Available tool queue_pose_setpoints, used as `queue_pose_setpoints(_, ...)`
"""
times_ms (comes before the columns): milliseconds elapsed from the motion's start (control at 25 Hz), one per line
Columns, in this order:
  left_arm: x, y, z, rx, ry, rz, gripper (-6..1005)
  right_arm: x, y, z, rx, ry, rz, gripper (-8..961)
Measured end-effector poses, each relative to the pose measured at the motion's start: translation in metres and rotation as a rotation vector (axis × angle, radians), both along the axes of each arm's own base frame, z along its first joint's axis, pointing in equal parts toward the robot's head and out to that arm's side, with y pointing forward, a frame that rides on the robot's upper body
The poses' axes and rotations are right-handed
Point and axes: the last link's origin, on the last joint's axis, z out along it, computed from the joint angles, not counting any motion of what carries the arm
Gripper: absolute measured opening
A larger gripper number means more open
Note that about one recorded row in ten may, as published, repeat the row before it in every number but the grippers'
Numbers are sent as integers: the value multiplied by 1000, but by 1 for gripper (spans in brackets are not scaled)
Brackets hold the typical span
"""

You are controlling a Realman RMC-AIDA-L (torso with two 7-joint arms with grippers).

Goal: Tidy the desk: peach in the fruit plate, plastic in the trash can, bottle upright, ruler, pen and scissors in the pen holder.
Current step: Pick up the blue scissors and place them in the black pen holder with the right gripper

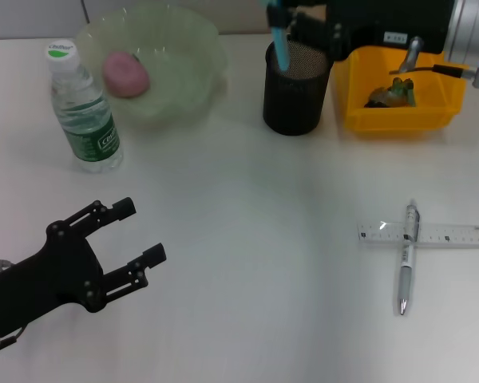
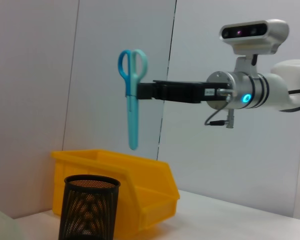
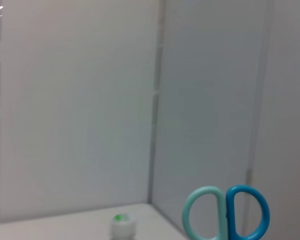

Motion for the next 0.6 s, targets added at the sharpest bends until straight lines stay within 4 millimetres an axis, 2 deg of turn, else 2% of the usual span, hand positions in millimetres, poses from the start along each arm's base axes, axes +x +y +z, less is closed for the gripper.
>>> queue_pose_setpoints(280, 1, -1, -2, -8, -6, -1, 785, 16, 14, 8, 64, 47, -168, 292)
queue_pose_setpoints(600, 3, -3, -7, -25, -29, 10, 785, 33, 22, 4, 92, 67, -299, 309)
